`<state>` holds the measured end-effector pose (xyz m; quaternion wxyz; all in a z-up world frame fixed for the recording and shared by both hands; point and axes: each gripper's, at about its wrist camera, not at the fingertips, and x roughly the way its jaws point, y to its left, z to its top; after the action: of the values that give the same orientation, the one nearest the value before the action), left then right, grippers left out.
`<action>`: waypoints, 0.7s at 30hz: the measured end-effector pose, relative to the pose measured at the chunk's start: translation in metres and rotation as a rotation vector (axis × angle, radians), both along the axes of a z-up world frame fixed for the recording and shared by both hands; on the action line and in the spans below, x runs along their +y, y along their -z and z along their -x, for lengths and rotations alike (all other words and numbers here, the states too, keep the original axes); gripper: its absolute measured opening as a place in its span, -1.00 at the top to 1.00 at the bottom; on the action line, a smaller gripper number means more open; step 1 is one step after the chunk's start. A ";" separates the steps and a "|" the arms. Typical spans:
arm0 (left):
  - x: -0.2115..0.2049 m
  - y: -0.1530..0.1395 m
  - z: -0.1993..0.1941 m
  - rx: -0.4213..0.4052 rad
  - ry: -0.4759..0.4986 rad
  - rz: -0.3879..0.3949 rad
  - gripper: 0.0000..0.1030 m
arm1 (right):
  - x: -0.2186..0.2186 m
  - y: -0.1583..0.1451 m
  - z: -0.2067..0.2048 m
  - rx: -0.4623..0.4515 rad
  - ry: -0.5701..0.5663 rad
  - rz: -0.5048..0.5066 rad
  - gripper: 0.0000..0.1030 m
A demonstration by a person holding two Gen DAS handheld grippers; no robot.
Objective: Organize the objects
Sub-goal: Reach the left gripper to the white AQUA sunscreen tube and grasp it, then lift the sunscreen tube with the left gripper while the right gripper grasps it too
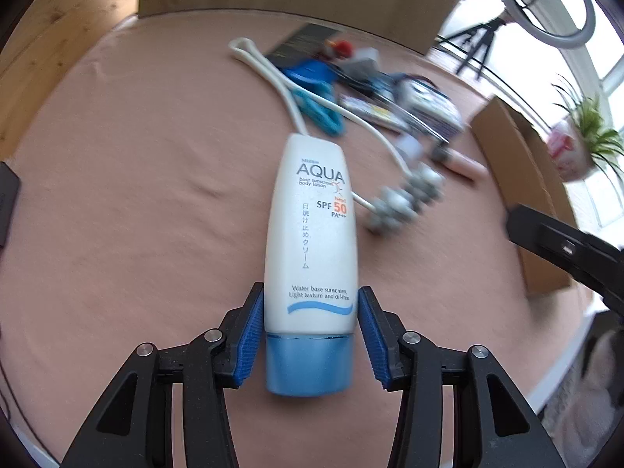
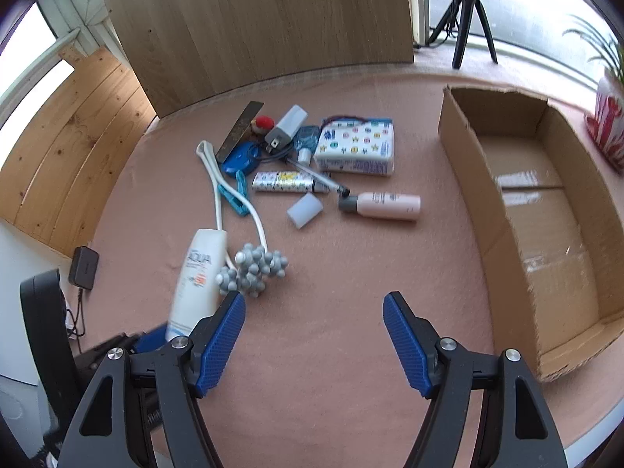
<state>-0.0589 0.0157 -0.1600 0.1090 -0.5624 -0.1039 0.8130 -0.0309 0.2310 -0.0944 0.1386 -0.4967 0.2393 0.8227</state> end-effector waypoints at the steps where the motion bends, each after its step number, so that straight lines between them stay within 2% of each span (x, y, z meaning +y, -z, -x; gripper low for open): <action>1: 0.005 -0.001 -0.005 -0.012 0.037 -0.026 -0.18 | 0.000 0.002 -0.001 -0.001 -0.004 0.019 -0.36; 2: 0.012 -0.001 -0.010 -0.030 0.077 -0.050 -0.45 | 0.000 0.006 -0.002 -0.003 -0.011 0.052 -0.36; 3: 0.015 -0.002 -0.015 -0.034 0.095 -0.052 -0.57 | -0.001 0.008 -0.003 -0.003 -0.014 0.070 -0.36; 8: -0.001 -0.016 -0.027 0.022 0.077 -0.016 -0.55 | -0.012 0.020 0.002 -0.008 -0.050 0.132 -0.36; 12: -0.009 -0.014 -0.023 -0.018 0.132 -0.025 -0.44 | -0.022 0.031 0.015 -0.026 -0.090 0.226 -0.36; 15: -0.005 -0.011 -0.013 -0.012 0.136 -0.010 -0.30 | -0.031 0.035 0.025 -0.052 -0.117 0.224 -0.36; 18: -0.005 -0.007 -0.002 -0.026 0.118 -0.040 -0.22 | -0.035 0.043 0.033 -0.068 -0.129 0.254 -0.36; 20: -0.005 -0.004 0.004 -0.032 0.108 -0.044 -0.22 | -0.038 0.049 0.038 -0.081 -0.140 0.282 -0.30; 21: -0.006 -0.002 0.006 -0.037 0.112 -0.048 -0.20 | -0.039 0.052 0.041 -0.091 -0.146 0.293 -0.19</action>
<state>-0.0650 0.0097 -0.1578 0.1657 -0.5794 -0.0939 0.7924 -0.0716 0.1916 -0.1465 0.0151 -0.5643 0.3134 0.7637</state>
